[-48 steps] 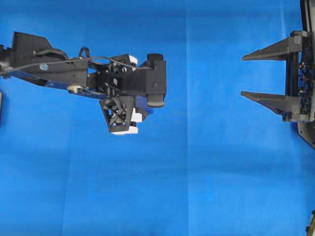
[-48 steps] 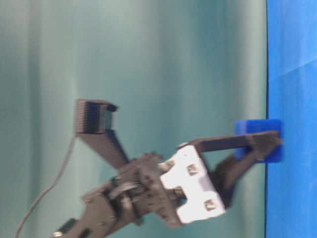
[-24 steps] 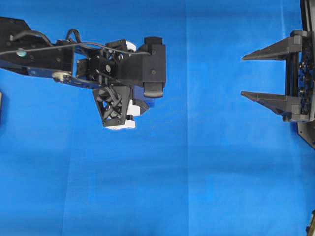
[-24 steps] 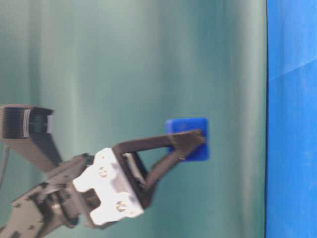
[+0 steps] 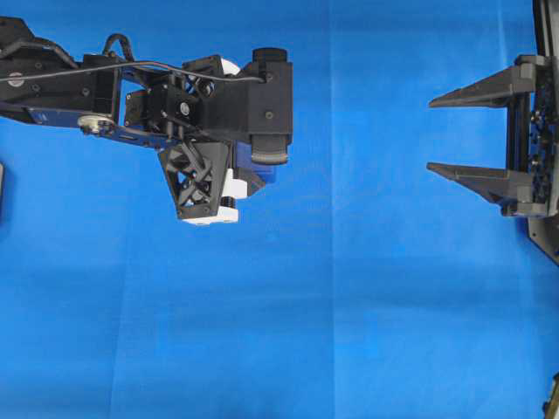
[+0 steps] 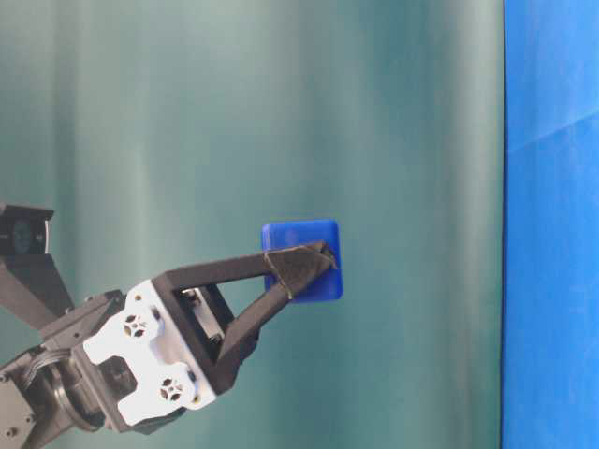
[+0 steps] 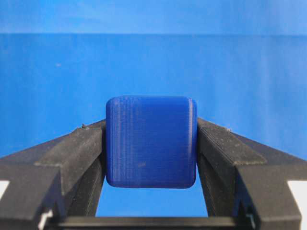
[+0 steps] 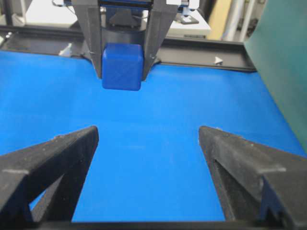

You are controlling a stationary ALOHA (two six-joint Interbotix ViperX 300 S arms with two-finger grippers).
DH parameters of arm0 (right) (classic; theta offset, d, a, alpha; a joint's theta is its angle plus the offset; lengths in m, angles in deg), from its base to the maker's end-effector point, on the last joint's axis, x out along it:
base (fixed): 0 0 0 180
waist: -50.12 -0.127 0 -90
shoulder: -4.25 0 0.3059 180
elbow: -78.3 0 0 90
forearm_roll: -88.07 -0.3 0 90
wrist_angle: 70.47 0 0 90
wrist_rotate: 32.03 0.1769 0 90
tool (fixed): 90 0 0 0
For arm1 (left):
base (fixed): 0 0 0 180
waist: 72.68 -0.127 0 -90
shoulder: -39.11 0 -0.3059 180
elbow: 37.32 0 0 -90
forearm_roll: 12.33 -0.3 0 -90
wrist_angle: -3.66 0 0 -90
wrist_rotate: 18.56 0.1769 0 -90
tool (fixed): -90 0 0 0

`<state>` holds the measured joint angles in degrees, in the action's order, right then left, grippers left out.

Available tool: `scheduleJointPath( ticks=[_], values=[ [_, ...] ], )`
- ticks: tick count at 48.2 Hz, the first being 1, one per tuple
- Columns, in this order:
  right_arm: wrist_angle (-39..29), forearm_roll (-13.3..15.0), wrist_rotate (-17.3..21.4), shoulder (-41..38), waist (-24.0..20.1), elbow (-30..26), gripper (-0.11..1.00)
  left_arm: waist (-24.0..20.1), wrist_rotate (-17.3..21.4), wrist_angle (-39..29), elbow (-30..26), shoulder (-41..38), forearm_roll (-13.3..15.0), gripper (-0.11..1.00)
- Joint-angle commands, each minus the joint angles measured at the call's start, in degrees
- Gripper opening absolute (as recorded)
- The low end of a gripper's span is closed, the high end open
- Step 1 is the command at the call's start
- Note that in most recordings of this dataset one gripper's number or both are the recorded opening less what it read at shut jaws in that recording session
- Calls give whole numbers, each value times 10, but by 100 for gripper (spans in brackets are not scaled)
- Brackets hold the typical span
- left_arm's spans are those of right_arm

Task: Handover the blue block to the right arm after grasping it with the left arm, then place it in the designated position.
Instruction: 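Lift the blue cube with the left gripper, then rotate the left gripper to hold the cube out toward the right arm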

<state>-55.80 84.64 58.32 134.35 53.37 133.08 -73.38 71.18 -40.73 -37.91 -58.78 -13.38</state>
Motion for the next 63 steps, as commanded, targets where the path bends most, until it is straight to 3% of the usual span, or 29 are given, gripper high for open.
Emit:
scheduleJointPath(
  ticks=[1,49,55,63],
  values=[
    [4,-1,0,-3,1,-18,98,0,-1,4,-11,16,-2,49],
    [3,-1,0,-4,0,-18,98,-3,0,8,-11,17,-2,49],
    [5,-1,0,-5,0,-18,98,-3,0,41,2,24,-2,49],
    [4,-1,0,-4,0,-18,98,-3,3,142,54,55,-2,49]
  ],
)
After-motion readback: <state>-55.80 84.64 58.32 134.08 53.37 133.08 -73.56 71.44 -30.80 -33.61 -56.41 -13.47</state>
